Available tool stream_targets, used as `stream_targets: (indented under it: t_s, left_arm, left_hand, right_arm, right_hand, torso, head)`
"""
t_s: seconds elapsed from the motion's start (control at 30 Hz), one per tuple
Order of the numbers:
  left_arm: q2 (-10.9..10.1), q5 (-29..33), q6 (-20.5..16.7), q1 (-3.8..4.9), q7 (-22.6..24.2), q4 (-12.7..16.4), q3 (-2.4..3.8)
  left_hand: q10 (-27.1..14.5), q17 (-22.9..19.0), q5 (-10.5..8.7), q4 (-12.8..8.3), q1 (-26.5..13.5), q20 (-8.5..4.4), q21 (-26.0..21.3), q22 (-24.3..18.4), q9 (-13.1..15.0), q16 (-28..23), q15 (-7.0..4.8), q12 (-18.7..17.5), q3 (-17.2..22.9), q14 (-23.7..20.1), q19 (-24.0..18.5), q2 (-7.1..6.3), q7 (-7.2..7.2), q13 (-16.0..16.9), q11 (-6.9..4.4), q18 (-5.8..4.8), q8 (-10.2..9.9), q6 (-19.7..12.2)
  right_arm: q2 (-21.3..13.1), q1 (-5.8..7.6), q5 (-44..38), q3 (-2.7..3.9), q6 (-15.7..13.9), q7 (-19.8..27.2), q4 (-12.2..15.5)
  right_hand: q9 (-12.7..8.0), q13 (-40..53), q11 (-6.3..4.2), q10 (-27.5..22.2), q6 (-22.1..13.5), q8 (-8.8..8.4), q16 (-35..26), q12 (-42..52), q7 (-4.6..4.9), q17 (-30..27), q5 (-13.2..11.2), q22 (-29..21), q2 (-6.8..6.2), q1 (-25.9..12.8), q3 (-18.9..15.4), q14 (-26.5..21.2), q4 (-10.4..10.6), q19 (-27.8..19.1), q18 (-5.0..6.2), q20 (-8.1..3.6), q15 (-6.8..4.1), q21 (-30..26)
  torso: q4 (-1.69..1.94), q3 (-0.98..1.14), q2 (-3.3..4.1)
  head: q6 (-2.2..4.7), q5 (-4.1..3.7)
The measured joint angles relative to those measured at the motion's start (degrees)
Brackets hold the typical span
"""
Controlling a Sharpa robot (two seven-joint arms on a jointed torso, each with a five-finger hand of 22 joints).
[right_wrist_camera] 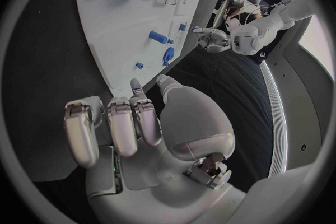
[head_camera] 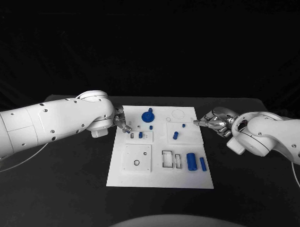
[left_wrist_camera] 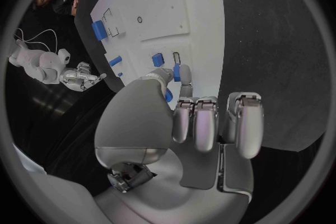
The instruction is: Assemble the parts on the task board
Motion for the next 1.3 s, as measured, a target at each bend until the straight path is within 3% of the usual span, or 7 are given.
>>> stream_targets:
  t_s: [0.63,1.3]
  left_arm:
    - [1.94,-0.87,0.38,-1.31,-0.34,-1.05,-0.06]
    - [3.02,-1.77,0.83,-1.77,0.23,-2.94,-0.06]
  left_hand:
    - [0.00,-0.01,-0.19,0.07,0.16,0.00,0.00,0.00,0.05,0.00,0.00,0.00,0.25,0.00,0.00,0.17,0.00,-0.01,0.00,0.00,-0.13,0.00]
    - [0.21,-0.02,-0.17,0.19,0.24,0.00,0.00,0.00,0.09,0.00,0.00,0.00,0.45,0.00,0.00,0.24,0.09,-0.01,-0.02,0.00,0.03,0.09]
  right_arm:
    - [0.12,0.00,-0.01,0.00,0.00,0.01,0.00]
    - [0.07,0.00,-0.02,0.00,0.00,0.04,0.07]
  right_hand:
    - [0.05,-0.01,0.00,0.00,0.00,0.00,0.00,0.00,0.00,0.00,0.00,-0.01,0.00,0.00,0.00,0.00,0.00,0.00,0.00,0.00,0.00,0.00]
    - [0.03,-0.01,0.00,0.00,0.00,0.00,0.00,0.00,0.00,0.04,0.00,-0.02,0.00,0.00,0.00,0.00,0.00,0.00,0.00,0.00,0.00,0.00]
  torso:
    - [-0.07,0.01,0.03]
    - [0.03,0.00,0.01]
  head:
    - [0.02,0.16]
    - [-0.28,0.08]
